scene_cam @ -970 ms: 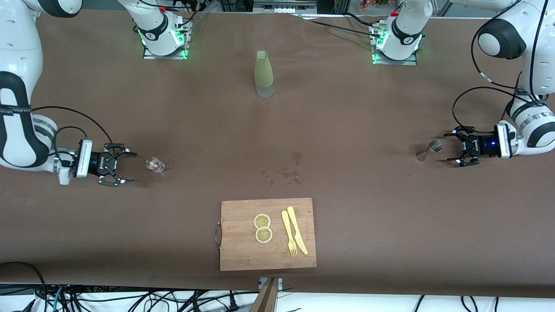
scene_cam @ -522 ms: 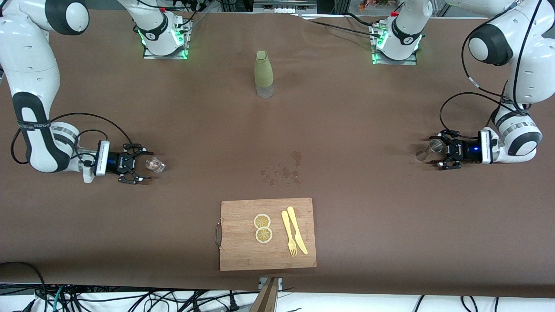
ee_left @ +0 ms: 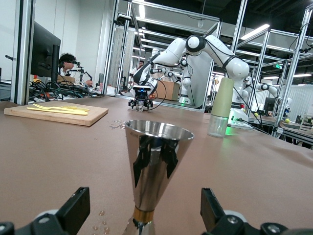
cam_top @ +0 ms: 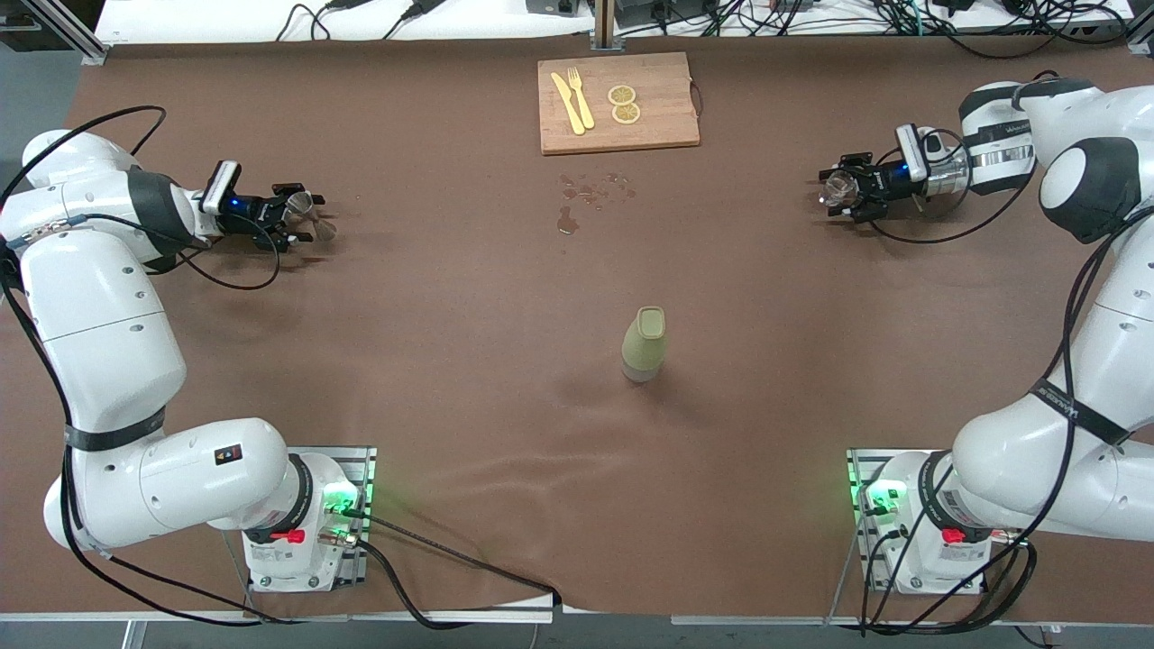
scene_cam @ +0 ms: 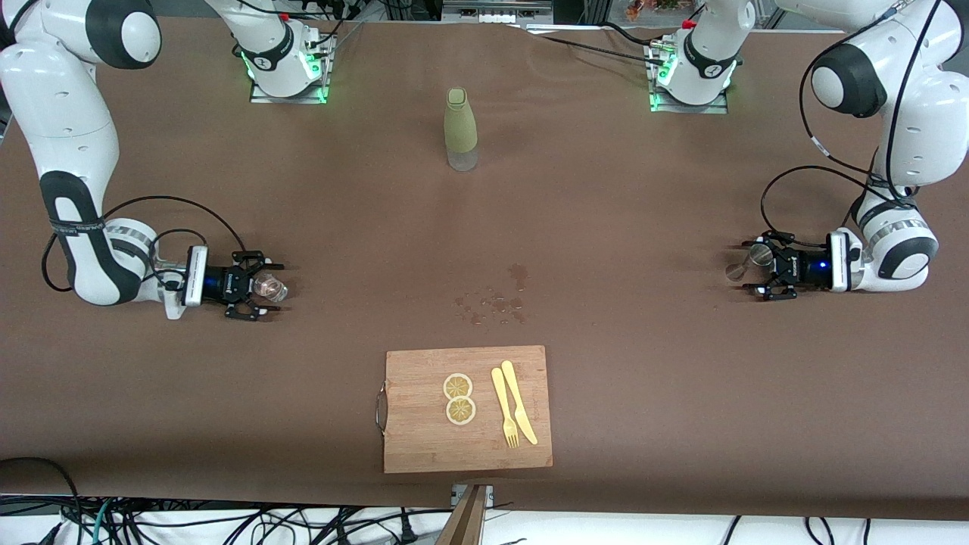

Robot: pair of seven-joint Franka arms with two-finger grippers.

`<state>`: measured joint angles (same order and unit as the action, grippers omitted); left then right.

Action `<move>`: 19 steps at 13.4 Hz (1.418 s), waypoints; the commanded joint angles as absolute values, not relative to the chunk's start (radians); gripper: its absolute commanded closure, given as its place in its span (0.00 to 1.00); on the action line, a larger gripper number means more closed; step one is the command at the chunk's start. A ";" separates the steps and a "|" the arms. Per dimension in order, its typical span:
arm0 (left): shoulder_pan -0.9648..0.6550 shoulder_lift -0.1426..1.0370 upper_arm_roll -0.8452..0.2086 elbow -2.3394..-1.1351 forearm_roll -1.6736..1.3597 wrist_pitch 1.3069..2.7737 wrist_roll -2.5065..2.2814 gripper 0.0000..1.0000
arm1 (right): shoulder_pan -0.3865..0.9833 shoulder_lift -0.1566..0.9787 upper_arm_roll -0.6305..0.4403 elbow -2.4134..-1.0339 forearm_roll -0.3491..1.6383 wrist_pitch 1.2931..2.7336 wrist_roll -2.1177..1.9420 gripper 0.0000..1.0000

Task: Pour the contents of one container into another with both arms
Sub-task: 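Lift the jigger and glass, bringing both grippers together mid-table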

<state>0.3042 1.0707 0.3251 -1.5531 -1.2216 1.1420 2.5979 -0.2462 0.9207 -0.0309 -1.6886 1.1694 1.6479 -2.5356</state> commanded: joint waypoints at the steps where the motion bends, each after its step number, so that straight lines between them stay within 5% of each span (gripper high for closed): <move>1: 0.301 1.081 0.333 -1.542 -1.249 1.147 2.611 0.02 | -0.259 0.937 -0.020 -1.683 1.186 1.634 -2.563 0.02; 3: 0.301 1.081 0.333 -1.542 -1.246 1.147 2.612 0.14 | -0.259 0.942 -0.020 -1.683 1.186 1.626 -2.566 0.18; 5: 0.301 1.081 0.334 -1.542 -1.246 1.147 2.620 0.30 | -0.258 0.942 -0.020 -1.680 1.186 1.625 -2.563 0.61; 6: 0.301 1.081 0.333 -1.546 -1.247 1.147 2.623 0.48 | -0.258 0.942 -0.020 -1.680 1.186 1.621 -2.559 0.77; 7: 0.301 1.083 0.334 -1.551 -1.247 1.147 2.625 0.53 | -0.258 0.943 -0.018 -1.678 1.186 1.611 -2.554 0.89; 8: 0.304 1.083 0.336 -1.551 -1.246 1.147 2.626 0.56 | -0.258 0.945 -0.018 -1.680 1.186 1.595 -2.551 0.93; 13: 0.310 1.094 0.337 -1.549 -1.253 1.149 2.666 1.00 | -0.253 0.943 0.002 -1.677 1.186 1.536 -2.517 1.00; 19: 0.290 1.077 0.325 -1.540 -1.256 1.178 2.705 1.00 | -0.189 0.936 0.121 -1.635 1.175 1.505 -2.397 1.00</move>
